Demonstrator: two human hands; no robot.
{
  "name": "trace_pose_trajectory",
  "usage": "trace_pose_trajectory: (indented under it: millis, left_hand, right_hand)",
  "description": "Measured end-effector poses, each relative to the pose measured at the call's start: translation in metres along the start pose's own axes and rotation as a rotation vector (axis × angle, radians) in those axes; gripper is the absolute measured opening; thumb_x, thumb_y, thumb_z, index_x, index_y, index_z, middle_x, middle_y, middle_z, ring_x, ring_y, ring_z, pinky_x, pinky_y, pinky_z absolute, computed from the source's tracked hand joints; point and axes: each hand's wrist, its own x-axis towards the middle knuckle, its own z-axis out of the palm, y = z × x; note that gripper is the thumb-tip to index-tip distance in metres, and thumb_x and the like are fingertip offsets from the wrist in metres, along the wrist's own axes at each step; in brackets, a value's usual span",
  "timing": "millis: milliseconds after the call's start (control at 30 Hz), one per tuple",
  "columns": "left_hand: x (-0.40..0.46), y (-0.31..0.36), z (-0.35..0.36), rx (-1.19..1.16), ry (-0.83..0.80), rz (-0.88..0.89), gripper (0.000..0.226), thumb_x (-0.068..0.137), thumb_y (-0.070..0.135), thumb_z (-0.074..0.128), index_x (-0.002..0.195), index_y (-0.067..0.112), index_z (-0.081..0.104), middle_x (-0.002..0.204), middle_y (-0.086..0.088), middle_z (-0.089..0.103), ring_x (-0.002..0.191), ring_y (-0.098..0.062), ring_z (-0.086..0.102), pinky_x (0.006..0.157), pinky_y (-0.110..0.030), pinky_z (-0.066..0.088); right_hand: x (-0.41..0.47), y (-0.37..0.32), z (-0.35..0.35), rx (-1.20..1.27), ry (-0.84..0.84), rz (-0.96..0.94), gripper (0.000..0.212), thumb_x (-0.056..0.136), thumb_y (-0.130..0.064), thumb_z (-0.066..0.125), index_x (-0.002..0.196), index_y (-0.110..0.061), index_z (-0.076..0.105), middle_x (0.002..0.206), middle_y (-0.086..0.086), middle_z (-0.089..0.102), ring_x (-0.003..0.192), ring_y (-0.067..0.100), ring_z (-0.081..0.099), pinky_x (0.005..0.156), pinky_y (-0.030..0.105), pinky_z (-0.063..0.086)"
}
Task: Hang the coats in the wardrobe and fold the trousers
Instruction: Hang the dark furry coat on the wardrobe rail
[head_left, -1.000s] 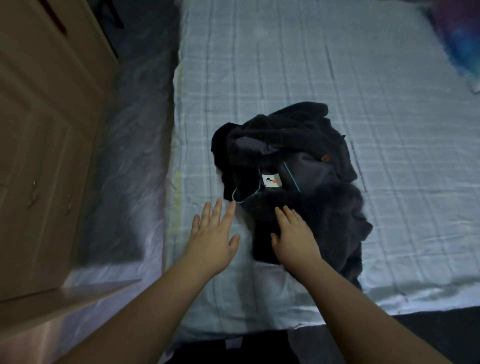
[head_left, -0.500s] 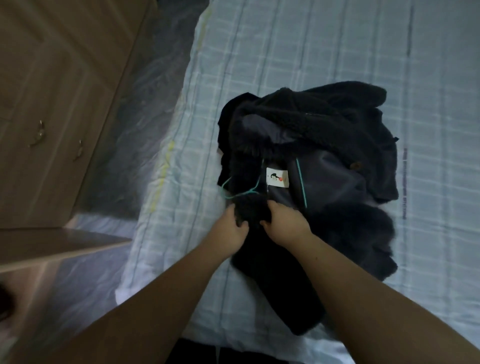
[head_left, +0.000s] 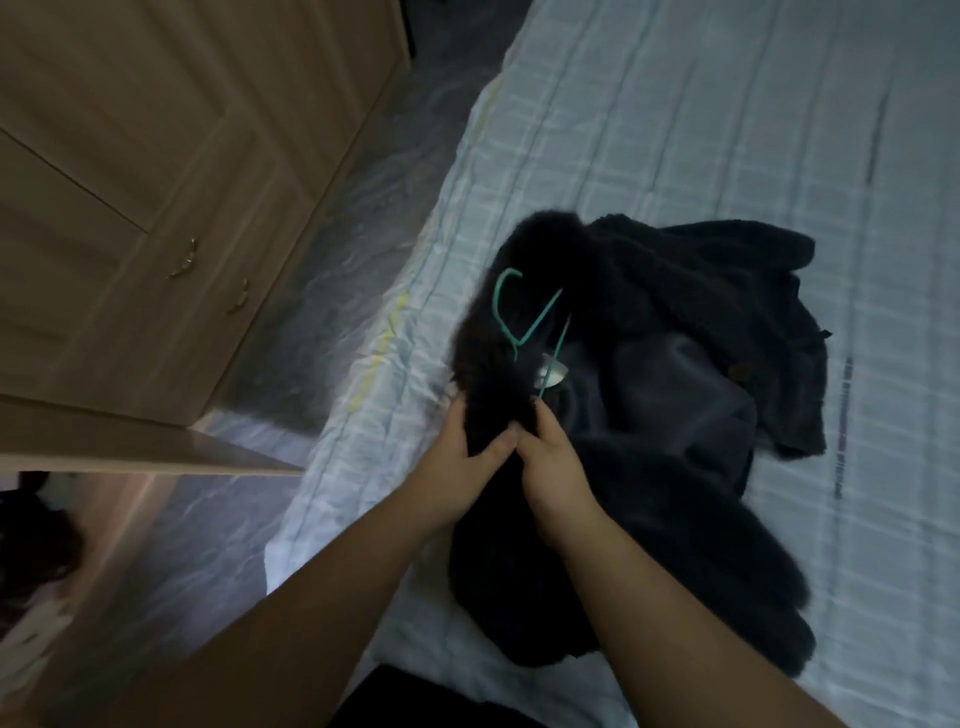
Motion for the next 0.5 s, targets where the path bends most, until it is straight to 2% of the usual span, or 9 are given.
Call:
trace_pose_trajectory:
  millis: [67, 100, 133, 200, 267, 333, 400, 467, 500]
  left_hand:
    - [-0.01, 0.001, -0.021, 0.084, -0.093, 0.034, 0.082, 0.087, 0.017, 0.073, 0.152, 0.021, 0.024, 0.139, 0.01, 0.051, 0.127, 0.001, 0.049, 0.108, -0.018, 0.038]
    - [-0.012, -0.002, -0.03, 0.137, -0.123, 0.049, 0.09, 0.085, 0.013, 0.075, 0.154, 0.019, 0.018, 0.14, 0.011, 0.047, 0.13, 0.0, 0.046, 0.11, -0.019, 0.036]
    - [-0.016, -0.002, -0.036, 0.183, -0.118, 0.055, 0.092, 0.084, 0.008, 0.073, 0.155, 0.017, 0.015, 0.141, 0.01, 0.044, 0.133, -0.003, 0.043, 0.112, -0.02, 0.034]
    - [-0.023, 0.001, -0.046, 0.191, -0.017, 0.104, 0.081, 0.083, 0.001, 0.062, 0.153, 0.016, 0.025, 0.142, 0.006, 0.046, 0.136, -0.011, 0.043, 0.113, -0.022, 0.033]
    - [-0.033, 0.013, -0.052, 0.184, 0.106, 0.16, 0.07, 0.084, 0.0, 0.054, 0.149, 0.019, 0.037, 0.14, 0.006, 0.049, 0.135, -0.014, 0.045, 0.107, -0.017, 0.034]
    - [-0.041, 0.027, -0.063, 0.22, 0.246, 0.148, 0.063, 0.086, 0.001, 0.054, 0.145, 0.021, 0.044, 0.137, 0.002, 0.055, 0.13, -0.019, 0.049, 0.099, -0.019, 0.035]
    - [-0.045, 0.043, -0.081, 0.22, 0.372, 0.129, 0.061, 0.081, 0.011, 0.053, 0.142, 0.021, 0.049, 0.133, -0.008, 0.062, 0.123, -0.027, 0.056, 0.096, -0.027, 0.041]
    - [-0.049, 0.07, -0.102, 0.228, 0.447, 0.161, 0.061, 0.074, 0.019, 0.048, 0.134, 0.02, 0.057, 0.124, -0.015, 0.066, 0.118, -0.033, 0.06, 0.096, -0.038, 0.048]
    - [-0.05, 0.086, -0.112, 0.237, 0.463, 0.177, 0.056, 0.075, 0.019, 0.049, 0.13, 0.018, 0.06, 0.121, -0.017, 0.067, 0.116, -0.034, 0.061, 0.094, -0.04, 0.048]
  right_hand:
    - [-0.013, -0.011, 0.017, 0.21, -0.081, 0.048, 0.034, 0.101, -0.017, 0.047, 0.133, -0.014, 0.059, 0.128, 0.01, 0.068, 0.118, 0.022, 0.065, 0.101, 0.034, 0.05]
    - [-0.02, -0.018, 0.027, 0.281, -0.136, 0.053, 0.035, 0.1, -0.023, 0.048, 0.13, -0.012, 0.061, 0.127, 0.012, 0.068, 0.118, 0.022, 0.064, 0.1, 0.032, 0.05]
    - [-0.027, -0.021, 0.034, 0.266, -0.18, 0.025, 0.037, 0.097, -0.027, 0.05, 0.128, -0.01, 0.062, 0.124, 0.01, 0.07, 0.117, 0.02, 0.065, 0.097, 0.029, 0.051]
    - [-0.042, -0.024, 0.047, 0.07, -0.181, -0.055, 0.025, 0.099, -0.021, 0.053, 0.121, -0.017, 0.063, 0.112, -0.004, 0.073, 0.108, 0.007, 0.067, 0.093, 0.021, 0.05]
    - [-0.055, -0.032, 0.058, -0.12, -0.146, -0.085, 0.026, 0.101, -0.015, 0.054, 0.124, -0.028, 0.057, 0.111, -0.015, 0.07, 0.104, -0.003, 0.064, 0.097, 0.017, 0.048]
    - [-0.066, -0.041, 0.063, -0.237, -0.136, -0.121, 0.032, 0.1, -0.017, 0.057, 0.129, -0.029, 0.058, 0.123, -0.008, 0.066, 0.116, 0.005, 0.062, 0.107, 0.025, 0.044]
    - [-0.079, -0.05, 0.064, -0.311, -0.129, -0.164, 0.033, 0.096, -0.026, 0.059, 0.128, -0.026, 0.065, 0.127, -0.003, 0.068, 0.121, 0.012, 0.061, 0.108, 0.032, 0.044]
    - [-0.093, -0.061, 0.056, -0.405, -0.073, -0.218, 0.035, 0.094, -0.032, 0.058, 0.128, -0.025, 0.067, 0.125, -0.007, 0.069, 0.12, 0.009, 0.061, 0.108, 0.034, 0.045]
    - [-0.101, -0.066, 0.05, -0.43, -0.028, -0.237, 0.031, 0.095, -0.032, 0.058, 0.124, -0.027, 0.068, 0.122, -0.009, 0.07, 0.117, 0.007, 0.062, 0.106, 0.034, 0.047]
